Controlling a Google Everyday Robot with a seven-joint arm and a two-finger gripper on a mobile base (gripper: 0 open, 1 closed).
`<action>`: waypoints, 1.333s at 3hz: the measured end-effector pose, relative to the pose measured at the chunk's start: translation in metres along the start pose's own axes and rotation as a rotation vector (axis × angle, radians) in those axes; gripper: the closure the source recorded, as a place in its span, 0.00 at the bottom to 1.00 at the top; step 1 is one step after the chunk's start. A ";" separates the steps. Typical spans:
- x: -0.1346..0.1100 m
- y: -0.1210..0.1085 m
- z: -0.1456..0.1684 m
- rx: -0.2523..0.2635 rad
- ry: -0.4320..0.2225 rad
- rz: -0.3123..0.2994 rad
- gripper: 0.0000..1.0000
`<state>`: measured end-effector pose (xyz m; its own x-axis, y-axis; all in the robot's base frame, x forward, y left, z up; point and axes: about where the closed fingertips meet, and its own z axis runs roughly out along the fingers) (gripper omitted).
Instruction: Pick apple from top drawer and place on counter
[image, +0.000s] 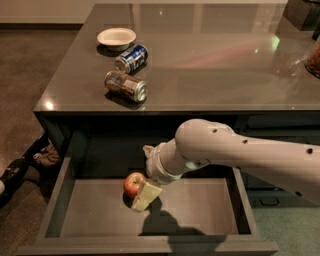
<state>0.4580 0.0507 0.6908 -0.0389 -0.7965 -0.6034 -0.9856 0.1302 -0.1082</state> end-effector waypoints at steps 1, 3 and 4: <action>0.001 0.004 0.059 -0.107 -0.037 -0.012 0.00; 0.009 0.006 0.068 -0.124 -0.031 0.004 0.00; 0.018 0.008 0.088 -0.164 -0.026 0.024 0.00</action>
Offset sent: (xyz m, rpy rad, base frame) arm 0.0078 0.0219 -0.0300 0.0269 0.0370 0.0526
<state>0.4640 0.0897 0.6093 -0.0606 -0.7787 -0.6244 -0.9982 0.0494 0.0352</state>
